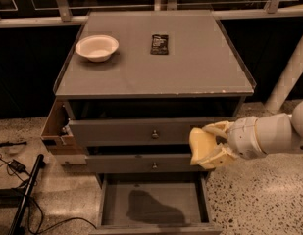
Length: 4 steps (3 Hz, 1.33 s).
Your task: Pick sponge from bottom drawer and place on counter
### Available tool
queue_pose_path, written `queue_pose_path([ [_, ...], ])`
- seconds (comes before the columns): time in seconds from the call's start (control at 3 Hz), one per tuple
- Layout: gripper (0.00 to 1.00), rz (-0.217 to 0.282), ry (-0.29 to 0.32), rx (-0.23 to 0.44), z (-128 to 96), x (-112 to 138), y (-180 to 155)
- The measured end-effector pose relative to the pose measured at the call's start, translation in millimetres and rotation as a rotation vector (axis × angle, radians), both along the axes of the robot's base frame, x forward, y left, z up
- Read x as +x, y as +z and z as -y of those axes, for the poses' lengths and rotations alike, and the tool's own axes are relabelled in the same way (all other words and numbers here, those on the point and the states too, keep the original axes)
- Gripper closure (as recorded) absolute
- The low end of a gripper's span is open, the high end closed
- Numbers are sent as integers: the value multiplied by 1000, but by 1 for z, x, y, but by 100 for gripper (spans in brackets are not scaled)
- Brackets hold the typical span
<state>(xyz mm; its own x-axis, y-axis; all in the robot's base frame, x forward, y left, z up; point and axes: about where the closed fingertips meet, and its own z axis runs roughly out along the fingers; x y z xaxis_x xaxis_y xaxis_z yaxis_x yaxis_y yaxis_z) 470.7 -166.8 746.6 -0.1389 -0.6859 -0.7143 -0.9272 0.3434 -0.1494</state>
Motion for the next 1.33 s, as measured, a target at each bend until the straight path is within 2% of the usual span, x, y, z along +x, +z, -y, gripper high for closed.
queue_pose_path([
  [0.33, 100, 34, 4, 27, -2, -5, 46],
  [0.67, 100, 92, -2, 44, -1, 1, 95],
  [1.0, 100, 190, 16, 56, -10, 27, 130],
  [1.33, 100, 272, 48, 60, -30, 61, 149],
])
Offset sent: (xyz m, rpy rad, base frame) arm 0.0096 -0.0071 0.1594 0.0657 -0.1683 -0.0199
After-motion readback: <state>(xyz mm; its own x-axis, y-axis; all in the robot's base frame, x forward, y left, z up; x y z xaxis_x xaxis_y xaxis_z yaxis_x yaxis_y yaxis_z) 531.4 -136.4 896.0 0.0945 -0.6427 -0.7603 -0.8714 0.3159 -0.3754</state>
